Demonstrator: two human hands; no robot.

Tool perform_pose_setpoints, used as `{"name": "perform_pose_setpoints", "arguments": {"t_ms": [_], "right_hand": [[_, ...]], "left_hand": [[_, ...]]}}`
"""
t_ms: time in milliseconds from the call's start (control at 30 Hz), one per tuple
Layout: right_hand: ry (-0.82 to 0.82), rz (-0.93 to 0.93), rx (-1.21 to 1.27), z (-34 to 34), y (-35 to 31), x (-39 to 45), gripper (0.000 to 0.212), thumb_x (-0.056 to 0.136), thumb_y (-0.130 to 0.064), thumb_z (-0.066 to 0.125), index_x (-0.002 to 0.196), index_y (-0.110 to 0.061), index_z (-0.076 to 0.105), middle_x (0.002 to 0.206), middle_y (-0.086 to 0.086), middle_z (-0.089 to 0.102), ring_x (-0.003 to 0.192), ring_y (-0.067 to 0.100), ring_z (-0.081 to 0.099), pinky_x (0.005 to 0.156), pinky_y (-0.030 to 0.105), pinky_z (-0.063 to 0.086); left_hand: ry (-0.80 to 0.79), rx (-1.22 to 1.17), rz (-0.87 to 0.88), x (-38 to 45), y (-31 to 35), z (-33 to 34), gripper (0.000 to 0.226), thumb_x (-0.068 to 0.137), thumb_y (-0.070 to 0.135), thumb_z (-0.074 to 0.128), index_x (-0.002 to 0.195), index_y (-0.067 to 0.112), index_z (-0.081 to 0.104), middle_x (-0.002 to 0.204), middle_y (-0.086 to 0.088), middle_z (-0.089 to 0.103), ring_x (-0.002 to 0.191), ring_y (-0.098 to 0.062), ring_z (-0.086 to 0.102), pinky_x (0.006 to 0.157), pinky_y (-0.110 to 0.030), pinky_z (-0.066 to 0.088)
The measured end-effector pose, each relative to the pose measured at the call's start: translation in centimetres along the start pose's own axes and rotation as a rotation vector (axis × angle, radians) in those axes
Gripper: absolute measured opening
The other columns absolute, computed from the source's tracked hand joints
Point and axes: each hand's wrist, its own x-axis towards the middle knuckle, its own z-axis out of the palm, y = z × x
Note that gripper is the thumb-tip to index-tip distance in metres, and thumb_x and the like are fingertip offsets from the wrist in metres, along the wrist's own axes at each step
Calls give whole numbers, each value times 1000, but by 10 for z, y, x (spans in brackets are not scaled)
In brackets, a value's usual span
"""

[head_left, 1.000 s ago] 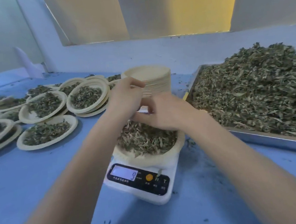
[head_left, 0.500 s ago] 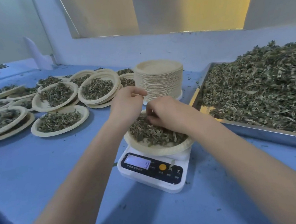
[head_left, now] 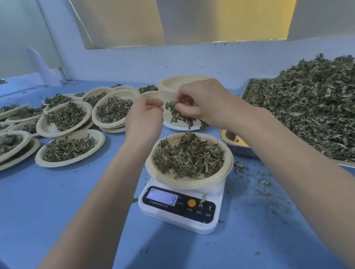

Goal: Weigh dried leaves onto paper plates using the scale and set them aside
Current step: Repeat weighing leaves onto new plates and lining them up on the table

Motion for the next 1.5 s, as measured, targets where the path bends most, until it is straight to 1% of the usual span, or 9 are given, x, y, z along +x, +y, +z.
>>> {"name": "perform_pose_setpoints", "arguments": {"t_ms": [400, 733, 867, 967, 1133, 1233, 1300, 1400, 1500], "right_hand": [[-44, 4, 90, 8, -2, -10, 15, 92, -13, 57, 98, -3, 66, 67, -6, 49, 68, 13, 45, 58, 7, 33], [33, 201, -205, -34, 55, -25, 21, 97, -17, 49, 108, -4, 62, 86, 3, 52, 78, 18, 45, 63, 21, 26], [-238, 419, -402, -35, 85, -45, 31, 96, -36, 52, 122, -22, 59, 117, 12, 54, 102, 30, 53, 80, 38, 45], [-306, 375, -259, -20, 84, -53, 36, 98, -37, 48, 132, -29, 54, 133, 9, 53, 120, 28, 50, 97, 41, 43], [-314, 225, -43, 2, 66, -59, 36, 100, -33, 43, 126, -14, 59, 125, 6, 61, 114, 23, 54, 89, 31, 41], [-336, 247, 113, 11, 58, -64, 58, 93, -56, 40, 141, -23, 43, 141, -2, 49, 125, 16, 47, 90, 22, 34], [-444, 310, 243, 14, 54, -70, 97, 73, -80, 42, 151, -27, 19, 154, -6, 30, 136, 13, 34, 97, 22, 27], [-618, 362, 381, 13, 48, -78, 141, 45, -87, 64, 152, -28, -7, 159, -10, 2, 145, 10, 11, 117, 32, 14], [-685, 341, 338, 16, 43, -82, 155, 34, -77, 76, 149, -30, -16, 159, -8, -3, 145, 13, 2, 119, 43, 12]], "left_hand": [[-97, 44, 5, -10, -8, 3, 17, 87, 6, 51, 91, 18, 62, 76, 0, 62, 75, -18, 59, 73, -37, 51], [-72, 2, 82, -8, 7, 25, 21, 87, 12, 52, 85, 31, 61, 81, 6, 63, 71, -17, 56, 82, -44, 51], [-86, 63, 69, -7, 7, 37, 22, 88, 14, 51, 86, 33, 60, 92, 4, 62, 88, -21, 61, 88, -47, 50], [-97, 88, 63, -7, 6, 40, 22, 88, 15, 51, 85, 34, 60, 93, 5, 62, 94, -21, 61, 90, -45, 50], [-73, 109, 71, -7, -1, 23, 24, 88, 13, 50, 84, 33, 62, 86, 6, 62, 77, -18, 59, 76, -37, 51], [-14, 142, 68, -10, -12, 4, 21, 90, 16, 49, 95, 29, 65, 89, 8, 61, 63, -12, 53, 58, -30, 45], [18, 192, 51, -14, -22, -9, 22, 91, 19, 47, 101, 30, 63, 94, 10, 61, 63, -12, 52, 56, -29, 40], [-59, 261, -31, -21, -35, -18, 28, 93, 26, 46, 119, 29, 58, 118, 5, 57, 95, -15, 52, 79, -31, 38], [-169, 247, -157, -31, -42, -14, 45, 95, 39, 44, 138, 24, 45, 139, 2, 46, 123, -20, 43, 96, -35, 34]]}}
